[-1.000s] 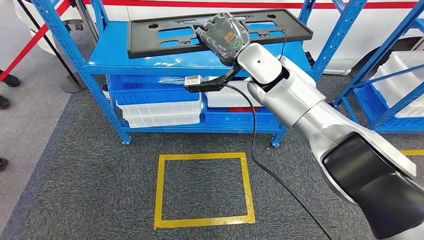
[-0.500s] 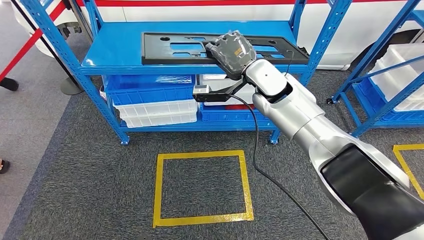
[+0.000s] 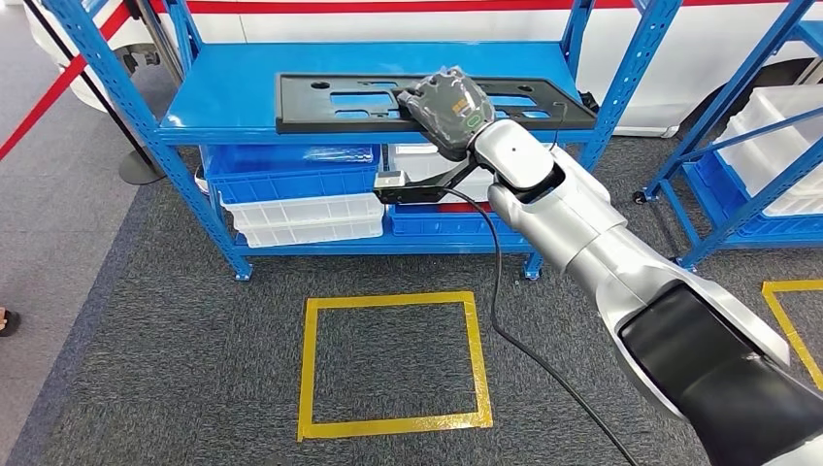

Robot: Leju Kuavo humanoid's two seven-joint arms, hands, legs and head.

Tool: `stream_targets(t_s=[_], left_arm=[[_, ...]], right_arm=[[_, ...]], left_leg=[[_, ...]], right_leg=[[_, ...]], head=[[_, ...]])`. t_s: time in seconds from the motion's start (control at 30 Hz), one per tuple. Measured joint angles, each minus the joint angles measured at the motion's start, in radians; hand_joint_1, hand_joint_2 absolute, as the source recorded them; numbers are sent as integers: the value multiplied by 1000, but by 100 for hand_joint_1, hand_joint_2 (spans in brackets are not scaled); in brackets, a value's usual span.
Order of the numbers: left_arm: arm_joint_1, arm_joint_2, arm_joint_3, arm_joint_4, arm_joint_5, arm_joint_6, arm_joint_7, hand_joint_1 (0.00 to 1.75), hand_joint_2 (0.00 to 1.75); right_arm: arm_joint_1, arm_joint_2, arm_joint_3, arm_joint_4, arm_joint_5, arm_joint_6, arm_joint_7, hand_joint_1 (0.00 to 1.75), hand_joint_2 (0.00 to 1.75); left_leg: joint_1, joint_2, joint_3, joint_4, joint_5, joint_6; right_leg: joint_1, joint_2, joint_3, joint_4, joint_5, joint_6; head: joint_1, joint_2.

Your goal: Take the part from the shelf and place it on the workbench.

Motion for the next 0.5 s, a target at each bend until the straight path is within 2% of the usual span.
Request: stream_targets(t_s=[0.13,0.17,0.23,0.27,0.33,0.37,0.4,0.43,0.5], left_arm=[[0,1,0,0,-7,-6,0,0,175],[0,0,0,0,-7,-6,0,0,175],[0,-1,0,0,-8,-6,1,0,175],[0,-1,0,0,-8,-6,1,0,175],[-1,-1,0,0,-9,-7,1,0,175],[0,-1,0,0,-9,-8,1,0,175],[0,-1,0,0,-9,-8,1,0,175],[0,-2,0,0,-9,-8,1,0,175],[0,-1,0,0,-10,-8,1,0,175]], right_arm=[[-12,-16,-12,-17,2,44,22,175,175],[-16,-26,-19,-26,-2,55,24,175,175],[-25,-47,-32,-44,-10,70,26,175,175],[-28,-57,-37,-49,-12,73,26,175,175],[-30,-72,-41,-56,-14,77,26,175,175],[-28,-77,-41,-58,-14,79,26,175,175],[-26,-80,-42,-59,-15,80,26,175,175],[-24,-83,-42,-60,-15,80,26,175,175],[-23,-88,-43,-66,-15,80,26,175,175]], left_leg=[[-4,-1,-6,4,3,12],[0,0,-4,-4,8,15],[7,3,3,-23,20,22],[10,4,5,-29,25,24],[9,7,0,-29,28,25],[10,8,-3,-26,29,24],[12,8,-7,-23,29,22],[14,9,-11,-18,29,19],[20,11,-21,-3,25,8]], right_leg=[[-3,-1,-3,-3,6,9],[-3,-1,-2,-3,6,12],[-3,0,-12,24,-22,19],[-4,1,-30,67,-53,23],[-9,2,-84,201,-125,32],[-14,2,-105,255,-145,36],[-18,1,-110,275,-147,41],[-23,1,-93,251,-129,45],[-31,-11,-21,126,-78,52]], head=[[0,0],[0,0],[0,0],[0,0],[0,0],[0,0],[0,0],[0,0],[0,0]])
